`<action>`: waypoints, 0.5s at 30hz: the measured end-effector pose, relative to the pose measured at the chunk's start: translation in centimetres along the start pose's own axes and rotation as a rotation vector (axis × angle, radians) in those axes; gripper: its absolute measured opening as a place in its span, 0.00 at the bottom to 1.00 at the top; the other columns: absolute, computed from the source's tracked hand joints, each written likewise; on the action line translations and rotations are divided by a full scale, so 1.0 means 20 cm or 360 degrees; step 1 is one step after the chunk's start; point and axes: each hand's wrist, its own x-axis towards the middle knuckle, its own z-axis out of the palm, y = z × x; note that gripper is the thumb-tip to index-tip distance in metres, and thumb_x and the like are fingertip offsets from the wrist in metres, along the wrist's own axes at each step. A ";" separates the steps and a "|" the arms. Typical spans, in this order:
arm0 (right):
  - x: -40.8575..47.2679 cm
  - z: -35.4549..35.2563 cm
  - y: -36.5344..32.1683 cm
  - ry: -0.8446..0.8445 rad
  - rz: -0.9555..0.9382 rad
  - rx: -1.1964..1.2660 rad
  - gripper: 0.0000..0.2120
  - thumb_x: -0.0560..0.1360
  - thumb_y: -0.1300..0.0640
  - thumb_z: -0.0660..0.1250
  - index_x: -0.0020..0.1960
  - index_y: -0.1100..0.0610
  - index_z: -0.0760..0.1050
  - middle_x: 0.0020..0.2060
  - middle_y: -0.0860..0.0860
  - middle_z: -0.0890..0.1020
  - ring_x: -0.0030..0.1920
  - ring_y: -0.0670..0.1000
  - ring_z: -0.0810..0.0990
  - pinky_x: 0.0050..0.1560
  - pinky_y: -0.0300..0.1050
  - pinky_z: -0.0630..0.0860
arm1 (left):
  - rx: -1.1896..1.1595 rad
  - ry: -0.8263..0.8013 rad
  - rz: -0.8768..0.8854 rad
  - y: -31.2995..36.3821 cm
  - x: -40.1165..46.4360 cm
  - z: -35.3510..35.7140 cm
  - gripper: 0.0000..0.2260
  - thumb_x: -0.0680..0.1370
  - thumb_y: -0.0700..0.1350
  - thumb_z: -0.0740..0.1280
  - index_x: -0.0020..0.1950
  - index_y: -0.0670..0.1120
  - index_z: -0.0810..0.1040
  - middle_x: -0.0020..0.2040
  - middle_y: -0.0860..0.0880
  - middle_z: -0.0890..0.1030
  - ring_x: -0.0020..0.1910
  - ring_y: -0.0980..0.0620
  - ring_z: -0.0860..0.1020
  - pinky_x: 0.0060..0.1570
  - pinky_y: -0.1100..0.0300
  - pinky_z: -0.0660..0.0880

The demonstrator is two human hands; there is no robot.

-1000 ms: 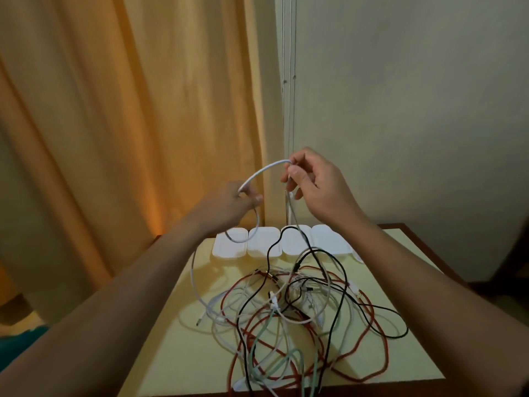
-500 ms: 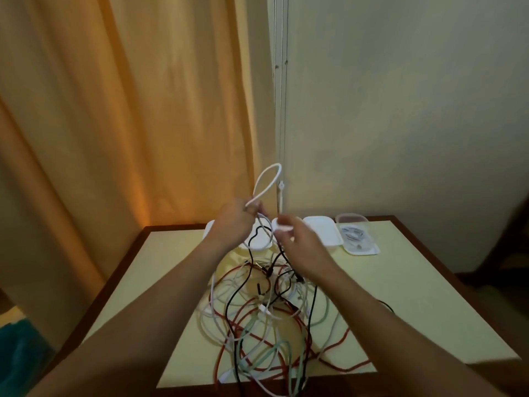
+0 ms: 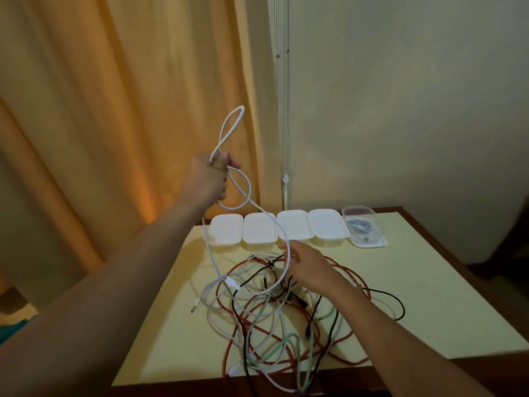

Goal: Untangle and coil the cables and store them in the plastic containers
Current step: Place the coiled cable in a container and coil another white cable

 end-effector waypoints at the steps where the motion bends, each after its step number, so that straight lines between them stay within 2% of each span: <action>1: -0.01 -0.02 -0.05 -0.0143 -0.0003 0.0174 0.18 0.81 0.58 0.60 0.70 0.50 0.73 0.61 0.47 0.77 0.64 0.49 0.76 0.58 0.43 0.71 | -0.0022 0.0007 0.0001 0.01 0.00 0.00 0.17 0.86 0.47 0.55 0.43 0.43 0.77 0.28 0.50 0.62 0.23 0.56 0.59 0.24 0.63 0.59; 2: -0.02 -0.02 -0.09 -0.0329 -0.0032 0.0196 0.20 0.80 0.56 0.61 0.71 0.49 0.72 0.64 0.46 0.76 0.65 0.48 0.75 0.61 0.43 0.71 | -0.0039 0.0019 -0.0004 0.01 0.00 -0.01 0.17 0.86 0.47 0.55 0.43 0.43 0.77 0.28 0.50 0.61 0.23 0.56 0.59 0.24 0.63 0.58; 5: -0.09 0.05 -0.09 -0.0852 -0.0097 -0.0328 0.25 0.77 0.55 0.66 0.74 0.46 0.70 0.71 0.45 0.72 0.70 0.49 0.71 0.65 0.45 0.71 | -0.0119 0.0082 -0.0042 0.03 0.00 -0.04 0.17 0.86 0.46 0.55 0.43 0.44 0.77 0.26 0.52 0.61 0.22 0.57 0.58 0.24 0.64 0.56; 7: -0.11 0.13 -0.01 -0.0960 -0.0087 -0.0588 0.22 0.78 0.59 0.65 0.71 0.47 0.73 0.70 0.49 0.72 0.69 0.53 0.72 0.63 0.48 0.73 | -0.0155 0.0134 -0.0058 0.04 -0.01 -0.06 0.16 0.86 0.46 0.55 0.42 0.43 0.76 0.24 0.54 0.61 0.21 0.57 0.58 0.24 0.64 0.56; 9: -0.11 0.17 0.05 -0.0870 -0.0127 -0.0667 0.15 0.79 0.57 0.65 0.65 0.50 0.78 0.57 0.50 0.78 0.58 0.53 0.76 0.55 0.48 0.75 | -0.0163 0.0175 -0.0065 0.04 -0.02 -0.08 0.16 0.86 0.45 0.55 0.43 0.43 0.76 0.24 0.54 0.61 0.21 0.57 0.58 0.24 0.64 0.56; 11: -0.11 0.15 0.06 -0.0686 -0.0187 -0.0621 0.09 0.81 0.54 0.65 0.57 0.53 0.82 0.43 0.45 0.77 0.44 0.48 0.77 0.43 0.44 0.72 | -0.0127 0.0191 -0.0057 0.03 -0.02 -0.10 0.16 0.86 0.45 0.55 0.43 0.43 0.77 0.26 0.52 0.62 0.21 0.56 0.59 0.25 0.63 0.57; 12: -0.10 0.12 0.05 -0.0561 -0.0220 -0.0570 0.09 0.81 0.53 0.65 0.54 0.52 0.83 0.42 0.44 0.79 0.43 0.46 0.77 0.42 0.43 0.72 | -0.0068 0.0183 -0.0029 0.00 -0.02 -0.12 0.16 0.85 0.46 0.55 0.43 0.44 0.77 0.26 0.51 0.62 0.22 0.55 0.60 0.26 0.62 0.58; 15: -0.07 0.01 -0.05 -0.0189 -0.0325 -0.0259 0.08 0.81 0.51 0.66 0.53 0.49 0.84 0.46 0.43 0.83 0.45 0.37 0.79 0.45 0.37 0.73 | 0.0246 0.0131 0.0081 -0.07 -0.04 -0.18 0.15 0.81 0.51 0.56 0.42 0.50 0.79 0.26 0.54 0.68 0.24 0.53 0.65 0.31 0.56 0.64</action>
